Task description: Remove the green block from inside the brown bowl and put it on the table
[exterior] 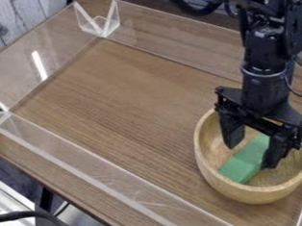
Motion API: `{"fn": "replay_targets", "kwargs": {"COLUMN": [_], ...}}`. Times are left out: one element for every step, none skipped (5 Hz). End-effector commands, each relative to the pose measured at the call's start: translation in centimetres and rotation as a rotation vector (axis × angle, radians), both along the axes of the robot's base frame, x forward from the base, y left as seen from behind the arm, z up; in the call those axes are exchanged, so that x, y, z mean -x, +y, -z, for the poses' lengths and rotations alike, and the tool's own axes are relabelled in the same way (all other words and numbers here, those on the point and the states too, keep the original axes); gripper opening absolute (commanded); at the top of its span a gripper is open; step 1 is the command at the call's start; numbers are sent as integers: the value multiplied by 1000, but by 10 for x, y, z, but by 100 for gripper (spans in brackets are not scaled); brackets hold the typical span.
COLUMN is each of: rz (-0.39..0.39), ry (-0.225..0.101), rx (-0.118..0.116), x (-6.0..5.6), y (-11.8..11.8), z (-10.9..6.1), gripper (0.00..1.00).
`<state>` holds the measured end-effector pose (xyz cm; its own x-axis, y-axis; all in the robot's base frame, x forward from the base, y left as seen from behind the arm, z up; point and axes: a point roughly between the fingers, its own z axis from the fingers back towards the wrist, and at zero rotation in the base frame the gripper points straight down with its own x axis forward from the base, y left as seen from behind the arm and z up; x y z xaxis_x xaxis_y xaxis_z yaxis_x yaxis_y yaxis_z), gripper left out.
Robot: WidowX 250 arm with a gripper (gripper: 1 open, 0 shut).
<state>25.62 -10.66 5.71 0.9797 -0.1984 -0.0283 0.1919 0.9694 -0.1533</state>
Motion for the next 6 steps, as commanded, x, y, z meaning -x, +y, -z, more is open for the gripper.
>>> {"fn": "replay_targets", "kwargs": {"rz": [2, 19, 28, 39, 34, 28], "ry": [-27, -14, -4, -3, 13, 28], "rx": [-3, -14, -21, -27, -38, -49], "x": [-8, -8, -7, -5, -3, -2], "y": [5, 4, 4, 3, 4, 5], "z": [2, 8, 11, 10, 6, 2], "gripper": [100, 100, 0, 0, 0, 0]}}
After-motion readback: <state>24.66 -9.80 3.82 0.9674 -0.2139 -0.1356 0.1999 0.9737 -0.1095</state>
